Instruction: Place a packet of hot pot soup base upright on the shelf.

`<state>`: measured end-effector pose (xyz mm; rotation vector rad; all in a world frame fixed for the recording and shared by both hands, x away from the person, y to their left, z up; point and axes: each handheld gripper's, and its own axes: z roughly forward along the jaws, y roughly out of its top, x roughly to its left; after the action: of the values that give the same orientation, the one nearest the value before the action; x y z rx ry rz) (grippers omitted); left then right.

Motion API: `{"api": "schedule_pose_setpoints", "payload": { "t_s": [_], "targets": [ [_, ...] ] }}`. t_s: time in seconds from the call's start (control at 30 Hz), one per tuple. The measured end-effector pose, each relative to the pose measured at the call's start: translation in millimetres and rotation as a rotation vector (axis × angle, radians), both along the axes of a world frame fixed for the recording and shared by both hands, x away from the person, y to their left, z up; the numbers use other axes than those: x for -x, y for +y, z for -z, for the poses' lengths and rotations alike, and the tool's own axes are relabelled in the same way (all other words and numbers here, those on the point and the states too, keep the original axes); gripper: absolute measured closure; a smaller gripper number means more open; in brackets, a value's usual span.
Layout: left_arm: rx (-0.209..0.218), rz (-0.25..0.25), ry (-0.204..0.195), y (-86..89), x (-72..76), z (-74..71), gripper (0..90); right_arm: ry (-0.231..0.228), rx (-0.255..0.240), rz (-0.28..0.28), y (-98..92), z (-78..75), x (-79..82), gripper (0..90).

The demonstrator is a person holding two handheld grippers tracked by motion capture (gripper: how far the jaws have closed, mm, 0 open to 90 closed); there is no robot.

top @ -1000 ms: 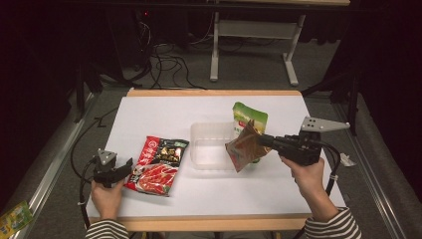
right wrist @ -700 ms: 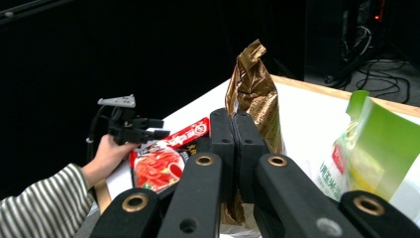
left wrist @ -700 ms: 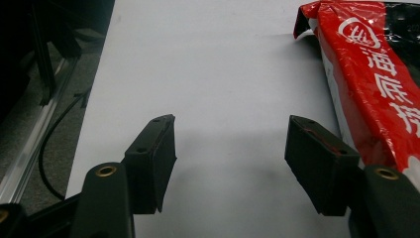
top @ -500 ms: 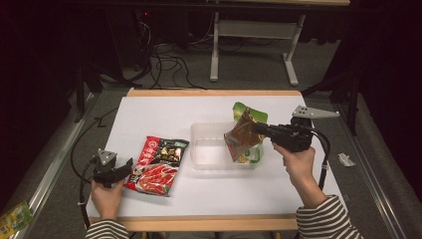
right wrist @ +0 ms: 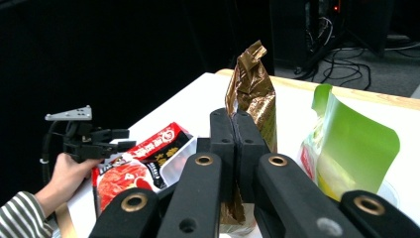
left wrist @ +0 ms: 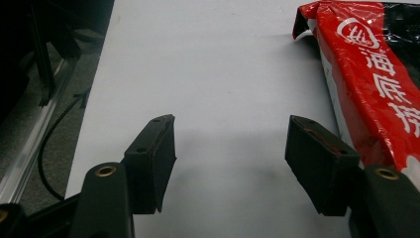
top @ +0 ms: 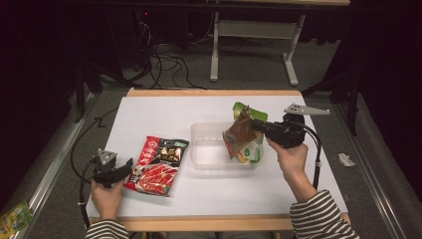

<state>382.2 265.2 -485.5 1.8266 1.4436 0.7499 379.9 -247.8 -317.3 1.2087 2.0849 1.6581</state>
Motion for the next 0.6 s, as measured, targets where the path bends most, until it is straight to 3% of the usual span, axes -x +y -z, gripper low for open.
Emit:
{"api": "schedule_pose_setpoints", "payload": {
  "t_s": [0.6],
  "targets": [
    [-0.002, -0.001, -0.007, 0.2, -0.4, 0.1, 36.9, -0.025, 0.044, 0.020, 14.6, -1.1, -8.0, 90.0]
  ]
}}
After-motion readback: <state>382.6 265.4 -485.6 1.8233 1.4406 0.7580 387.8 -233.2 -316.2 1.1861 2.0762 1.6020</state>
